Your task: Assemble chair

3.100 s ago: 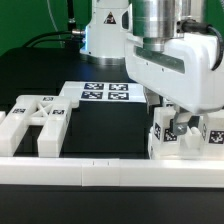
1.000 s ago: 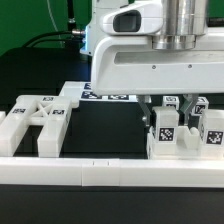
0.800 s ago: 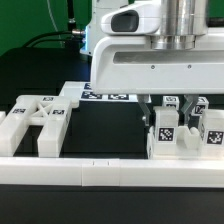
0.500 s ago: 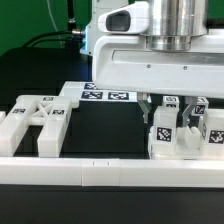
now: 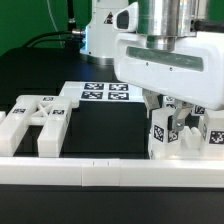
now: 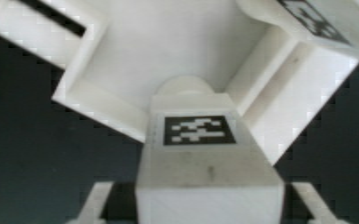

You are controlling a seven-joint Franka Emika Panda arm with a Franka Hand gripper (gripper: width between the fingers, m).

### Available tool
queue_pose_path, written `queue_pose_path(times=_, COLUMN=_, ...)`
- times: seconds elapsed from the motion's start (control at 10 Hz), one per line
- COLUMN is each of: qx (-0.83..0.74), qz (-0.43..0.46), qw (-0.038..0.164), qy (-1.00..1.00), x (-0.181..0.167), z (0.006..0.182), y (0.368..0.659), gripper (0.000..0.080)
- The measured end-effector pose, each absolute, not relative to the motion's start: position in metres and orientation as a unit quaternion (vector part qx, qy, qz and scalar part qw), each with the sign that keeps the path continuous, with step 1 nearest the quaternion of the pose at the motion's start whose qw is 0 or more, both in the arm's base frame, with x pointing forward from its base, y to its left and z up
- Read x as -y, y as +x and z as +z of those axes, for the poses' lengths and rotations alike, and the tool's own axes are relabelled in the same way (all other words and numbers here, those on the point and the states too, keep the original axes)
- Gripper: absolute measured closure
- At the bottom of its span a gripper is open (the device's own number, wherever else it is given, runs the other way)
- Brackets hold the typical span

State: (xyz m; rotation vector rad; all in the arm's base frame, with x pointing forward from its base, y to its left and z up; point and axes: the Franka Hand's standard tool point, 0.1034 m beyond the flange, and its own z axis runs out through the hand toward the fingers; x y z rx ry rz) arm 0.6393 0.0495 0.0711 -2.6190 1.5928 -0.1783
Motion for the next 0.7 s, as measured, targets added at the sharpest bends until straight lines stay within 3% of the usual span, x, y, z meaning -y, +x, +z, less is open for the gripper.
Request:
queue_pose_path(times=0.4, qx=-0.582, qz=-0.053, qw=0.041, qy=-0.811, x=-0.0486, z=0.0712, y=0.6390, gripper=0.0512)
queue_pose_path(times=0.6, qx=-0.532, qz=-0.056, qw=0.038, qy=-0.844, x=-0.0492, z=0.0705, y=0.6386, gripper=0.0198)
queue_pose_path(times=0.7, qx=-0.492, qz=-0.056, qw=0.032, qy=-0.868, x=-0.0515, z=0.0700, y=0.6376, gripper=0.0198)
